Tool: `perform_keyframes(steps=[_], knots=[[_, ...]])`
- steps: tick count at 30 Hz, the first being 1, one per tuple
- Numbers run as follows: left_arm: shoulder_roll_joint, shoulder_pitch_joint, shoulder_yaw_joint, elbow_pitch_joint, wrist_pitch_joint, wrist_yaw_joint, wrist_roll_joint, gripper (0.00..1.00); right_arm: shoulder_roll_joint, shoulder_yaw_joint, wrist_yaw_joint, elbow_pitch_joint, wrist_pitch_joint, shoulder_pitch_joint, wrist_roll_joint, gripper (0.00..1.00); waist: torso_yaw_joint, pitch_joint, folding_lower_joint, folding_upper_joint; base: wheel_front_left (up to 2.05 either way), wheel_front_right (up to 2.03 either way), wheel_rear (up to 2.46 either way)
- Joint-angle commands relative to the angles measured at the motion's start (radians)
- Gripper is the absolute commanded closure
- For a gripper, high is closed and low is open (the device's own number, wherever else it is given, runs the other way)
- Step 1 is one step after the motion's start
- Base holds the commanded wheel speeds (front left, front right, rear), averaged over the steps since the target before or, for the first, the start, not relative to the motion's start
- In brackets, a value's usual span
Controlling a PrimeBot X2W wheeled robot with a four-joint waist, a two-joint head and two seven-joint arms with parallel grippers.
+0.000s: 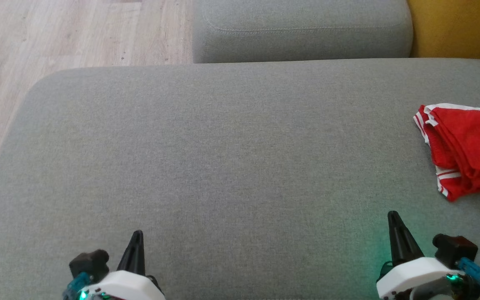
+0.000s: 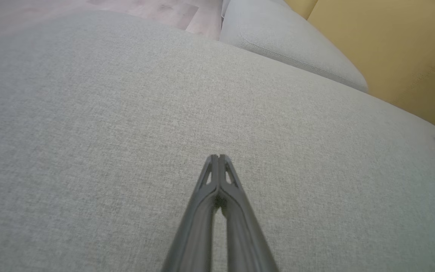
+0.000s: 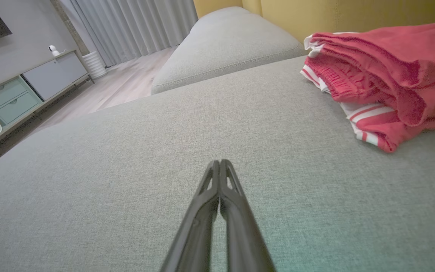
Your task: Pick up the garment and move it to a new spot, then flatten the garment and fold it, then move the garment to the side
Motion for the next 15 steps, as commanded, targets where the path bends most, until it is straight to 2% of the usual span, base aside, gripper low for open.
perform_keyframes(steps=[1,15], knots=[[0.001,-0.046,0.021,-0.037,0.005,-0.006,-0.024,1.00,-0.001,-0.006,0.001,-0.036,0.008,-0.041,0.029,1.00,0.000,0.000,0.0000,0.0000,0.00,0.00,0.00],[0.001,-0.061,0.057,-0.050,0.045,-0.026,-0.172,1.00,-0.001,-0.022,0.001,-0.052,0.043,-0.053,0.191,1.00,-0.006,0.002,0.0000,0.0000,0.00,0.00,0.00]])
